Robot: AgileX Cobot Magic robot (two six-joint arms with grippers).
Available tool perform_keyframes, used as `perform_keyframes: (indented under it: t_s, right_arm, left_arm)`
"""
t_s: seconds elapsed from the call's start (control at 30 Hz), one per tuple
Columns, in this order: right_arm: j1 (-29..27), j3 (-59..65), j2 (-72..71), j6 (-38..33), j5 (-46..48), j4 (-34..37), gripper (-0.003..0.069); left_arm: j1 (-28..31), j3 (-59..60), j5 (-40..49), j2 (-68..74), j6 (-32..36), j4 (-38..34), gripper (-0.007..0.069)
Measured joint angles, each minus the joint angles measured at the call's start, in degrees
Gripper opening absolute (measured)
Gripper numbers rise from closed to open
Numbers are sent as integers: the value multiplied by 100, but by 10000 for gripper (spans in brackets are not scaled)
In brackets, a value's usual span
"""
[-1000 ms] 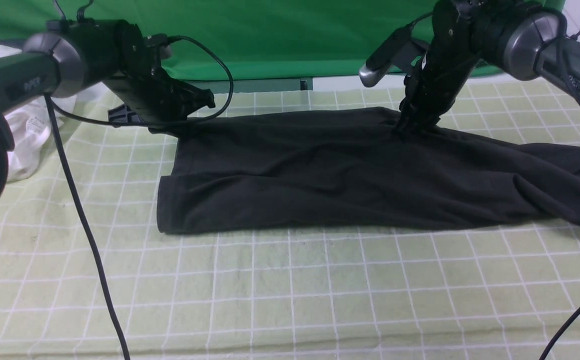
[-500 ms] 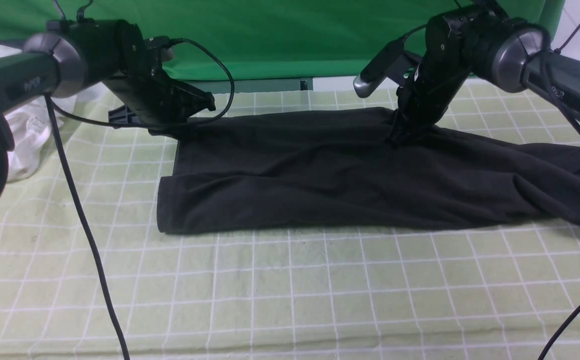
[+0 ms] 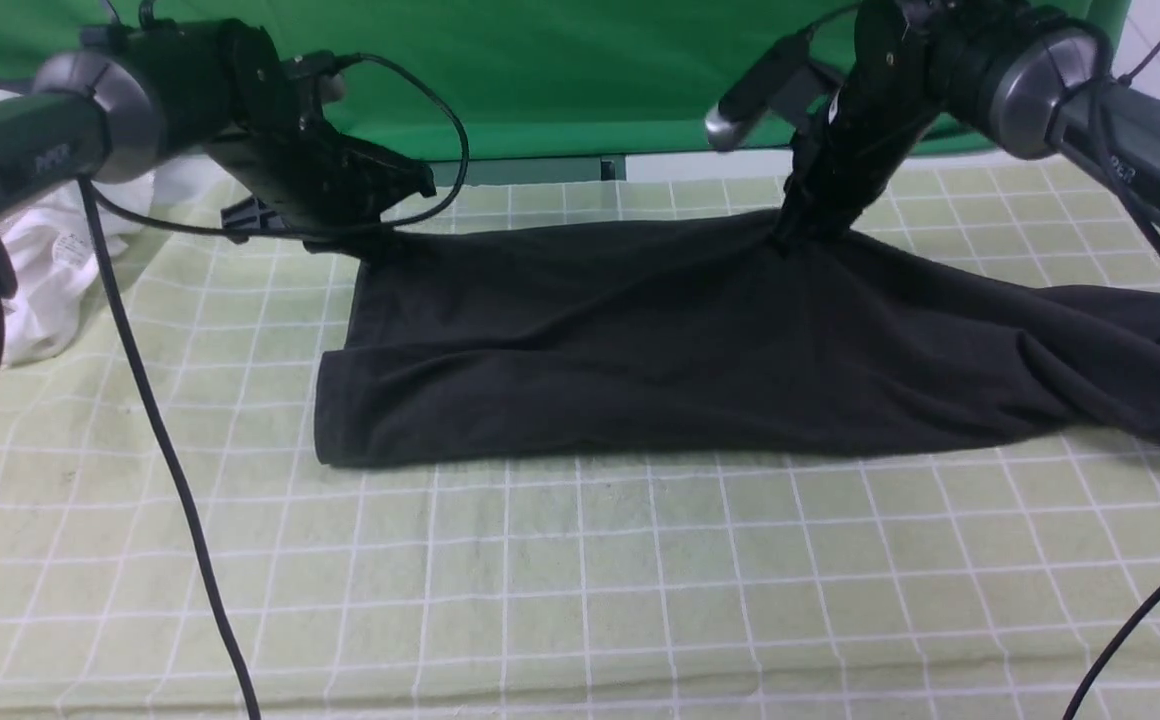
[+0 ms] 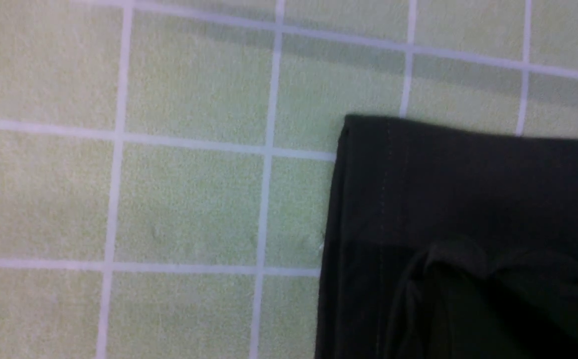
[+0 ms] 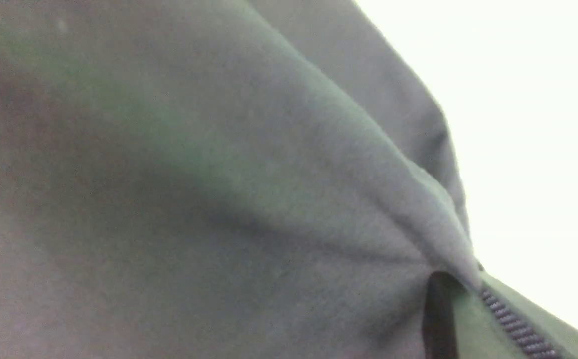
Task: Fold a long-sleeved shirt over a green coffee tablecloth.
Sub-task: 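Fold the black garment in half by bringing its near edge over to the far edge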
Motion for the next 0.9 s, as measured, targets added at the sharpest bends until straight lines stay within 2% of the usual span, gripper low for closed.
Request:
perform_keyframes:
  t_s: [0.23, 0.37, 0.53, 0.63, 0.67, 0.77, 0.9]
  right_arm:
    - [-32, -41, 99, 214, -214, -11, 3]
    - [-112, -41, 237, 392, -447, -6, 4]
    - [-189, -41, 331, 481, -805, -6, 63]
    - [-195, -41, 329, 566, -858, -6, 130]
    - [-195, -41, 329, 578, -858, -12, 187]
    - [-195, -41, 302, 578, -832, -12, 260]
    - [-195, -41, 40, 583, -623, -12, 292]
  left_arm:
    - [1, -225, -238, -12, -432, 275, 19]
    - [1, -229, -656, 18, -566, 402, 20]
    - [1, -237, -1001, 194, -669, 387, 48]
    - [1, -236, -1007, 303, -777, 406, 117]
    - [8, -244, -902, 330, -841, 440, 185]
    - [19, -426, -506, 295, -877, 560, 311]
    - [26, -1046, 284, 16, -671, 694, 481]
